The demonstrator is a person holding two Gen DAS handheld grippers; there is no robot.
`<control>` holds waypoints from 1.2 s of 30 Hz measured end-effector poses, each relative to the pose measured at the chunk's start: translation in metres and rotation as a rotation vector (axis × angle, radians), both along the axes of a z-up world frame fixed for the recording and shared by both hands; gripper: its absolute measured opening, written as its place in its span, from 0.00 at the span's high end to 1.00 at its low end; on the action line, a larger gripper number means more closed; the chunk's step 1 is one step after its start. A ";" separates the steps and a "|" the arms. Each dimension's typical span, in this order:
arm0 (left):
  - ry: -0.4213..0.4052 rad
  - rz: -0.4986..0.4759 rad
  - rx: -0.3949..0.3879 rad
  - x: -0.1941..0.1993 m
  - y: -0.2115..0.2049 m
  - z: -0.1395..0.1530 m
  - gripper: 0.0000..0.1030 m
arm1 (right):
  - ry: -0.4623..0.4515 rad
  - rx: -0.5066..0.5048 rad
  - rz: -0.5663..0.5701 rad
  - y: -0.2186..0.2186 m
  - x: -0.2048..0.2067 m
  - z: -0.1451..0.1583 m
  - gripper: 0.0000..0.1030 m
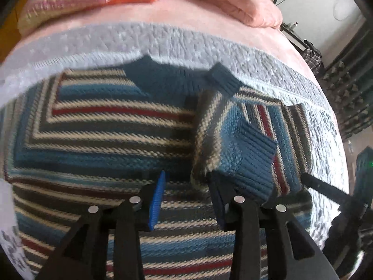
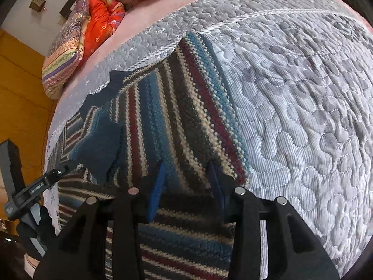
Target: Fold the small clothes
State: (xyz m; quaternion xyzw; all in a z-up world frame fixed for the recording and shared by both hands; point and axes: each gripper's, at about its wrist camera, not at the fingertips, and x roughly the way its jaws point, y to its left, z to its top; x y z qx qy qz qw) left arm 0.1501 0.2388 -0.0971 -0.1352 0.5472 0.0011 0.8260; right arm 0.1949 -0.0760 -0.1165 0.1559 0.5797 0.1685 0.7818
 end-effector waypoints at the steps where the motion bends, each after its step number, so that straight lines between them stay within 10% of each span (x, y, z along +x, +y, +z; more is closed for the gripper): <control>1: -0.031 -0.013 0.030 -0.004 -0.005 0.010 0.61 | -0.007 0.008 -0.008 -0.001 -0.002 0.006 0.63; 8: -0.135 -0.190 0.114 0.008 -0.071 0.042 0.37 | -0.045 0.058 0.008 0.000 -0.007 0.029 0.61; 14: 0.025 -0.253 0.120 0.036 -0.111 -0.008 0.38 | 0.016 0.064 -0.016 -0.002 0.005 0.007 0.61; 18: 0.057 -0.248 0.176 0.041 -0.113 -0.031 0.52 | 0.034 0.093 -0.031 -0.007 0.006 -0.007 0.63; 20: 0.044 -0.253 0.174 0.041 -0.111 -0.029 0.79 | 0.037 0.107 -0.038 -0.009 0.007 -0.008 0.63; 22: 0.043 -0.232 0.135 0.040 -0.101 -0.024 0.86 | 0.038 0.110 -0.038 -0.010 0.007 -0.008 0.63; 36: -0.089 -0.052 -0.098 -0.001 0.044 0.026 0.89 | 0.025 0.065 -0.027 -0.006 0.005 -0.007 0.63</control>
